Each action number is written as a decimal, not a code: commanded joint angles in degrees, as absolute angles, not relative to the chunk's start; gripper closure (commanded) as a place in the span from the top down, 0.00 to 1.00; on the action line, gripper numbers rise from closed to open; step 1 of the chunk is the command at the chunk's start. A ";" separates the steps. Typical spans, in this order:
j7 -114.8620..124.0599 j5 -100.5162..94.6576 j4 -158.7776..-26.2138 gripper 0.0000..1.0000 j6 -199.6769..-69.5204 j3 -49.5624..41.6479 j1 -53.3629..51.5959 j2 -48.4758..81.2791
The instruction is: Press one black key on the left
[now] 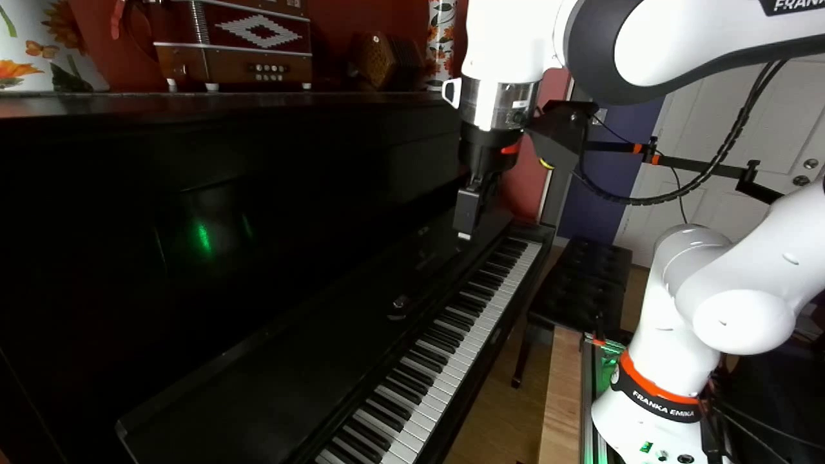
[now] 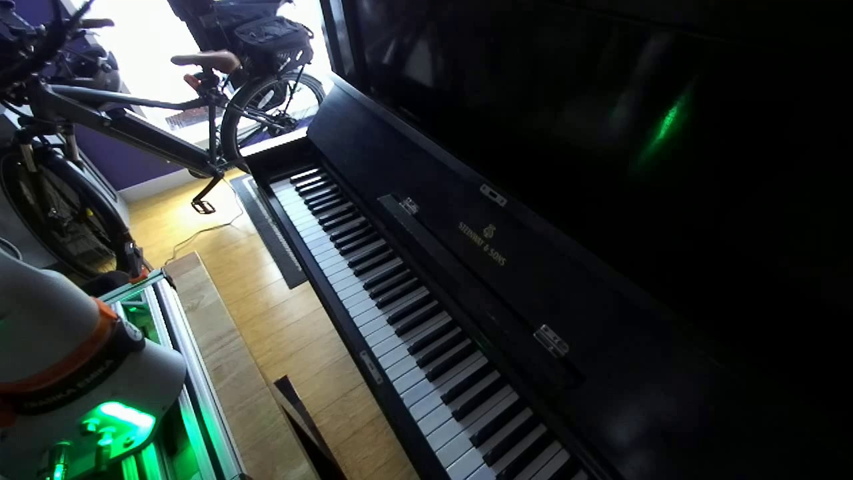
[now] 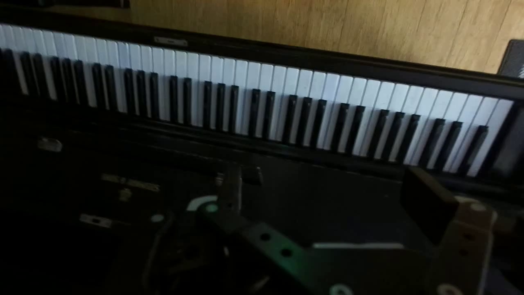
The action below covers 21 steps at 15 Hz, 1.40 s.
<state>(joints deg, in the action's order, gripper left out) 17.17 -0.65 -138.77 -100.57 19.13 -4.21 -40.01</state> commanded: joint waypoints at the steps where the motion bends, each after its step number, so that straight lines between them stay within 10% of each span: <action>1: 16.60 1.04 -134.04 1.00 -106.50 23.22 -9.29 -26.95; 21: 22.29 -0.36 -125.64 1.00 -117.71 28.42 -17.14 -2.51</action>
<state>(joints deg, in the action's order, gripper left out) 18.66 -0.52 -125.28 -113.49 29.73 -14.53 -7.18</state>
